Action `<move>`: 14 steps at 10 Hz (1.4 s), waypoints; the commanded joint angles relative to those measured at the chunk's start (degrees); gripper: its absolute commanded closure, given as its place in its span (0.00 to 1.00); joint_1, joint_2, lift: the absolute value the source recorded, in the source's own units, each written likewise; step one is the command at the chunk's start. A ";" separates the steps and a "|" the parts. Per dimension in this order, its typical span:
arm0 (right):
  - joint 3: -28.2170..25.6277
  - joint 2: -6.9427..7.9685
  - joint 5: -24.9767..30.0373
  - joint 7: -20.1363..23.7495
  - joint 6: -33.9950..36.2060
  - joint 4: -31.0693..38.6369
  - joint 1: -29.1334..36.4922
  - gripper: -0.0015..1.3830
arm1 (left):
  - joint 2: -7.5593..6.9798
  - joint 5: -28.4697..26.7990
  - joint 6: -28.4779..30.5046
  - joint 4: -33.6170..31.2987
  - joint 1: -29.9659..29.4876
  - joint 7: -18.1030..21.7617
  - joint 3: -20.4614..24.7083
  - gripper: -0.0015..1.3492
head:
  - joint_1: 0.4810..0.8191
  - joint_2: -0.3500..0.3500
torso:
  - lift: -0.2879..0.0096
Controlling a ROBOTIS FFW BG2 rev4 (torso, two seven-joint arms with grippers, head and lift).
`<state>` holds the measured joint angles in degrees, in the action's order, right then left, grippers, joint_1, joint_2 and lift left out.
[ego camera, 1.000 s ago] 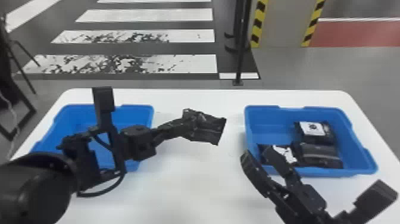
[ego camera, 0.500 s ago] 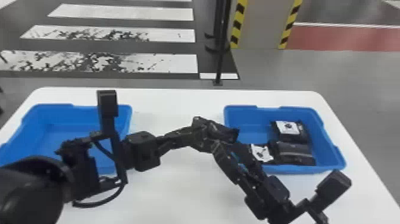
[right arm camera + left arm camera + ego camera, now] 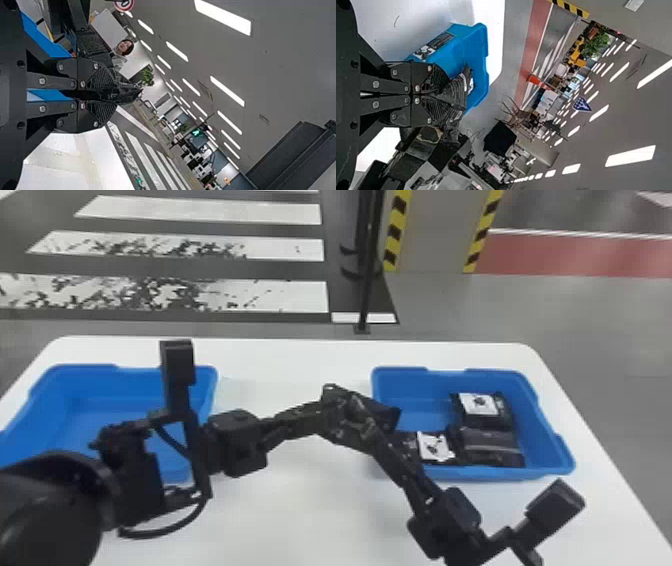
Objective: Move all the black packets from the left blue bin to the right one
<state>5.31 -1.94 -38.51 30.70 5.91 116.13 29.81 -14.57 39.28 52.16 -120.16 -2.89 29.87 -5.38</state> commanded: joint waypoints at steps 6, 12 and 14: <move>-4.63 -0.87 -0.79 0.15 -3.10 -3.14 -4.22 0.92 | 0.69 4.25 -3.93 -2.25 -8.08 -1.04 3.67 0.14 | 0.63 0.38 | 0.35; -12.62 -3.78 6.06 -2.23 -2.40 -18.89 -17.15 0.82 | 0.69 6.76 -5.20 -11.39 -22.00 0.45 7.55 0.14 | 0.63 0.21 | 0.35; -16.17 -3.42 4.35 -2.32 -2.40 -21.14 -17.72 0.42 | 0.78 6.19 -8.99 -11.53 -24.81 1.86 9.61 0.14 | 0.63 0.16 | 0.35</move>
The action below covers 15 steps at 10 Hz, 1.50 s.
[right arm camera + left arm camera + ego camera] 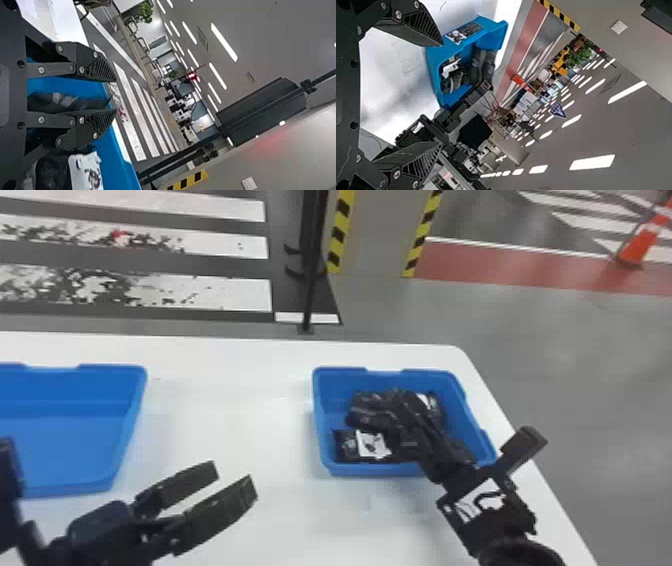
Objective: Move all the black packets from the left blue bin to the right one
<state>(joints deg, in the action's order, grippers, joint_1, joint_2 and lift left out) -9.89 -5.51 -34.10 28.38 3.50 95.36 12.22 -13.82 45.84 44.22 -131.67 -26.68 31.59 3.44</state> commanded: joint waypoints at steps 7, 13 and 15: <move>0.18 5.16 15.93 -7.11 -7.02 24.66 21.81 0.13 | 5.29 -14.99 -22.84 -6.21 -15.50 -0.91 15.19 0.14 | 0.63 0.33 | 0.35; 0.52 5.56 19.13 -11.50 -13.63 32.11 38.12 0.13 | 9.51 -24.25 -34.52 -10.01 -26.05 -9.26 17.01 0.14 | 0.63 0.56 | 0.35; 0.64 5.56 19.70 -11.50 -13.77 32.25 38.12 0.13 | 8.37 -24.36 -32.97 -10.01 -25.34 -9.61 16.10 0.14 | 0.63 0.57 | 0.35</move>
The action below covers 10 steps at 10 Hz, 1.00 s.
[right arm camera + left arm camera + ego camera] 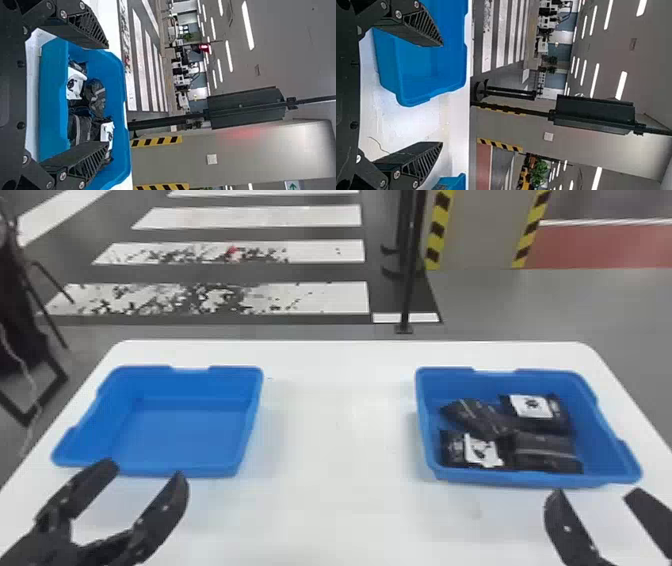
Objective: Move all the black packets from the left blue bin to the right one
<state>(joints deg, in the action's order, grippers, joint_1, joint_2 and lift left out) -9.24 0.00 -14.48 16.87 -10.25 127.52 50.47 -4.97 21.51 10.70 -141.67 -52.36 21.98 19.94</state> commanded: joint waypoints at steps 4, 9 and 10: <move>1.47 0.05 -0.49 -0.08 -0.02 -0.04 -0.97 0.13 | -1.45 0.54 1.95 -0.01 0.48 -0.09 -1.20 0.14 | 0.63 0.53 | 0.35; 2.61 0.05 -1.29 -0.08 -0.02 0.24 -1.25 0.13 | -0.83 -0.03 2.79 0.13 0.48 -0.09 -1.08 0.14 | 0.63 0.57 | 0.35; 2.61 0.05 -1.64 0.00 0.13 0.24 -1.25 0.15 | -0.83 -0.03 2.93 0.13 0.62 -0.09 -1.08 0.14 | 0.63 0.58 | 0.35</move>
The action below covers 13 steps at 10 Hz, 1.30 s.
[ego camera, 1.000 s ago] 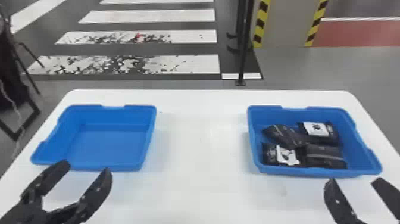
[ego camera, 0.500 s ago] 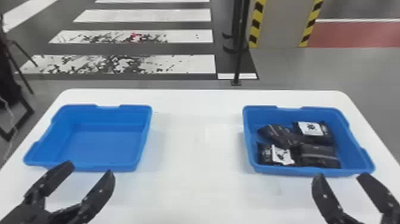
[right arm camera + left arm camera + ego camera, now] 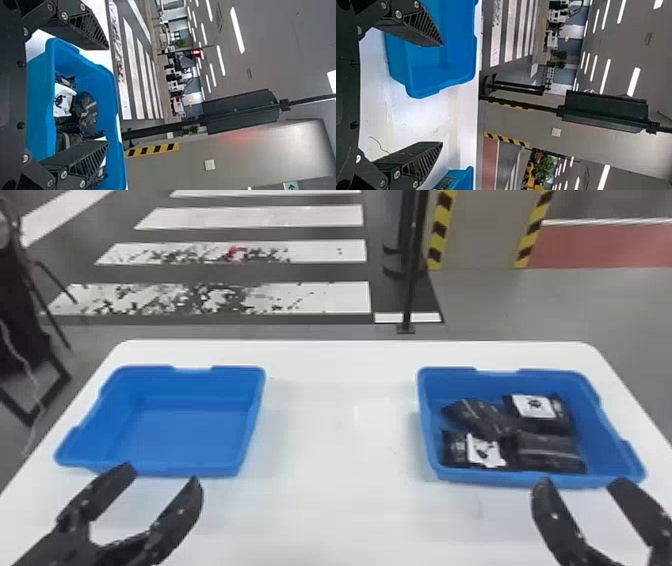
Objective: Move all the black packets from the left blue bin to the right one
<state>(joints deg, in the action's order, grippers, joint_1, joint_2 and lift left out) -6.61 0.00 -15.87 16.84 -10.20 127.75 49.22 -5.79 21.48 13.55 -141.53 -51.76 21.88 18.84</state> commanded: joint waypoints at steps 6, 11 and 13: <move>-0.02 0.05 -0.81 0.04 0.07 0.15 -0.15 0.15 | 0.43 0.91 -0.61 0.84 0.02 0.00 0.24 0.14 | 0.63 0.58 | 0.35; 0.09 0.05 -0.92 0.04 0.07 -0.13 -0.29 0.15 | 0.43 1.26 -0.47 0.84 0.02 0.00 0.35 0.14 | 0.63 0.59 | 0.35; 0.09 0.05 -0.92 -0.05 0.07 -0.13 -0.43 0.15 | 0.43 1.26 -0.33 0.98 0.02 0.00 0.35 0.14 | 0.63 0.59 | 0.35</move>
<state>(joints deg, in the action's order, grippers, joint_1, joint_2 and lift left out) -6.54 0.00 -16.79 16.81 -10.13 127.54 48.85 -5.36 22.74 13.21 -140.57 -51.75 21.88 19.20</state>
